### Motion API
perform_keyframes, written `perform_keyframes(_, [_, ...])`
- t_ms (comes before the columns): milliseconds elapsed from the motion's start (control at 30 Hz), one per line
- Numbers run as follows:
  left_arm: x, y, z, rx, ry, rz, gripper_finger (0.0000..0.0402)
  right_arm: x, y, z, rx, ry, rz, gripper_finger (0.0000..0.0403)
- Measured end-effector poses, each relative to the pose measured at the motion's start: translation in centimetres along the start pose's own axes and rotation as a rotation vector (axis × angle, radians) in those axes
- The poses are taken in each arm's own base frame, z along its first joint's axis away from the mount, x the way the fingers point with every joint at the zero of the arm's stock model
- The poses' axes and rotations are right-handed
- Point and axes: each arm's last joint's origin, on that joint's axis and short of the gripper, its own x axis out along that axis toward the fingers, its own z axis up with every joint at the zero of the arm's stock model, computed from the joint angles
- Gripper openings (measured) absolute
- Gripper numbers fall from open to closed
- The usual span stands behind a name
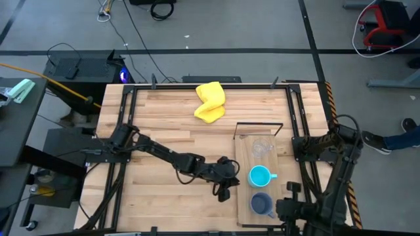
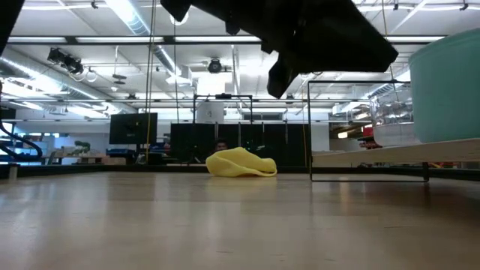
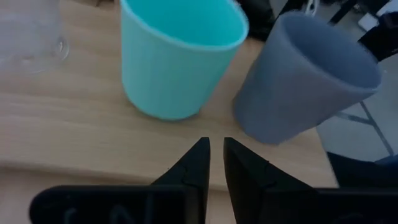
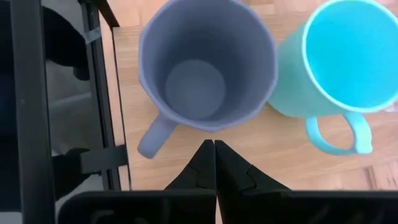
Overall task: Stack small to large cups/mugs on shelf
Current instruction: Put the purple mug on the shelf
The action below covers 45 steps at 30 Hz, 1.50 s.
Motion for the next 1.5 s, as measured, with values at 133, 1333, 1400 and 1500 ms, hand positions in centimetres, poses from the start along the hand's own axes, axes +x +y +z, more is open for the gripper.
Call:
perform_keyframes(133, [0.0,-0.3,0.1,0.000,-0.013,-0.014,0.0051,0.3,-0.1,0.6,-0.011,0.017,0.007,0.0000])
perform_keyframes(1333, [2.0,-1.3,-0.3,-0.031,-0.097,-0.125,0.0058,3.5,0.1,-0.1,0.016,0.130,0.055,0.0000])
perform_keyframes(1400, [2.5,-1.5,-0.1,-0.031,-0.106,-0.133,0.0060,3.5,0.1,0.0,0.006,0.125,0.057,0.0000])
perform_keyframes(1500, [3.0,-1.9,-0.2,-0.023,-0.085,-0.137,0.0062,3.7,0.0,0.3,0.008,0.119,0.053,0.0000])
